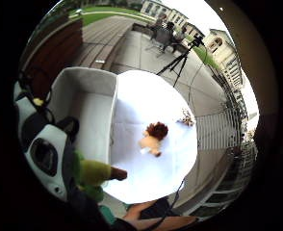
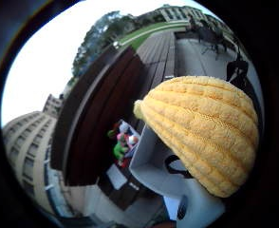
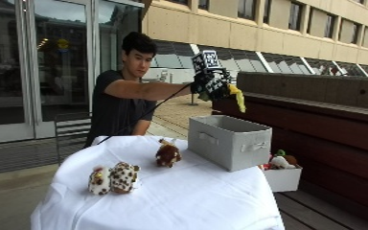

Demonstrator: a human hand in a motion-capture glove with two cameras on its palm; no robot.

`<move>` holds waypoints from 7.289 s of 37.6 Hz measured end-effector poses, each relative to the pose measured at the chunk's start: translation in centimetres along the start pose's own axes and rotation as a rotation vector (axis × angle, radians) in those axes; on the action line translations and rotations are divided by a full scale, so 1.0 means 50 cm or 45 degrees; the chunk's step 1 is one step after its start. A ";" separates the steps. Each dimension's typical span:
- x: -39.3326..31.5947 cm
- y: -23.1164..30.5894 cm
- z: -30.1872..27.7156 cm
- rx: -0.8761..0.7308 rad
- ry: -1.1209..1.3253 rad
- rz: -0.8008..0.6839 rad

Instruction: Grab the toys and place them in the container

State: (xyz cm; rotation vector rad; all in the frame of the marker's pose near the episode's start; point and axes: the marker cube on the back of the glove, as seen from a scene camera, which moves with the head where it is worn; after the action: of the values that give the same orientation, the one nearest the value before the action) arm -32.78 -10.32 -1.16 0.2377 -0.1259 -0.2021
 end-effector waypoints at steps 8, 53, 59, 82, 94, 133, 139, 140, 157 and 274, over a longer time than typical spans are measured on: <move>0.018 -0.007 0.051 -0.222 -0.046 -0.002; 0.965 0.091 0.236 -0.262 0.181 0.366; 1.024 0.106 0.336 -0.329 0.186 0.289; 1.052 0.127 0.444 -0.176 0.251 0.323; 1.002 0.139 0.380 -0.366 0.164 0.413; 0.108 -0.039 -0.112 0.037 0.050 0.008; 0.032 -0.032 -0.053 -0.013 -0.005 -0.012; 0.029 -0.034 -0.040 -0.031 -0.029 -0.013; 0.119 -0.021 -0.022 -0.151 -0.089 -0.139; 0.053 -0.022 0.068 -0.310 -0.008 -0.005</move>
State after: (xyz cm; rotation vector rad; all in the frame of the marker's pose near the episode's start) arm -30.91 -12.67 2.11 -0.0049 -0.1057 -0.2198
